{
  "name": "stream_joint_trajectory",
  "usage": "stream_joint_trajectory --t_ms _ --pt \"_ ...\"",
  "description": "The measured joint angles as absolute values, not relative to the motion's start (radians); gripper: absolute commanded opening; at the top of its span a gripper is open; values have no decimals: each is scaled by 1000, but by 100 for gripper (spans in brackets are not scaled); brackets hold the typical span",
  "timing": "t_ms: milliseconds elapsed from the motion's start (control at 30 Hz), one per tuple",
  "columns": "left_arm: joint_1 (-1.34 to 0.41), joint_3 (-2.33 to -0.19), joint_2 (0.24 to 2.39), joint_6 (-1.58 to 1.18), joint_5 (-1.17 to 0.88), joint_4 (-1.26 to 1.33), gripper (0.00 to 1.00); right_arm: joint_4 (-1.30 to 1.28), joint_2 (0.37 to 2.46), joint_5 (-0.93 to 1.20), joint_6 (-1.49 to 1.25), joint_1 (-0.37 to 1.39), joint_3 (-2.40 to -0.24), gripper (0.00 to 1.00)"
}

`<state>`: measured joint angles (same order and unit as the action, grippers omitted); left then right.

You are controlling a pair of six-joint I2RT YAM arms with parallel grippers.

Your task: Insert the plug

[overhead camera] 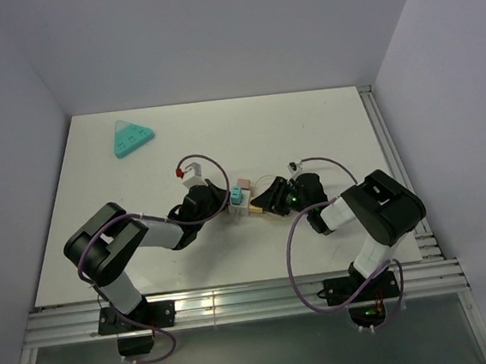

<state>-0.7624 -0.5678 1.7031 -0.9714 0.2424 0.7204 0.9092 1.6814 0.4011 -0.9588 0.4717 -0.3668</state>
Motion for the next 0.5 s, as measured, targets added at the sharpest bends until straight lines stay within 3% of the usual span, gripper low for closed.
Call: stream_joint_trajectory --t_ms 300,500 --pt "-781 -550 1631 -925 242 624 0 889 1649 416 -937 490 -344 28" --pt "-794 -550 1558 -872 242 489 20 890 1644 443 -920 500 -338 30"
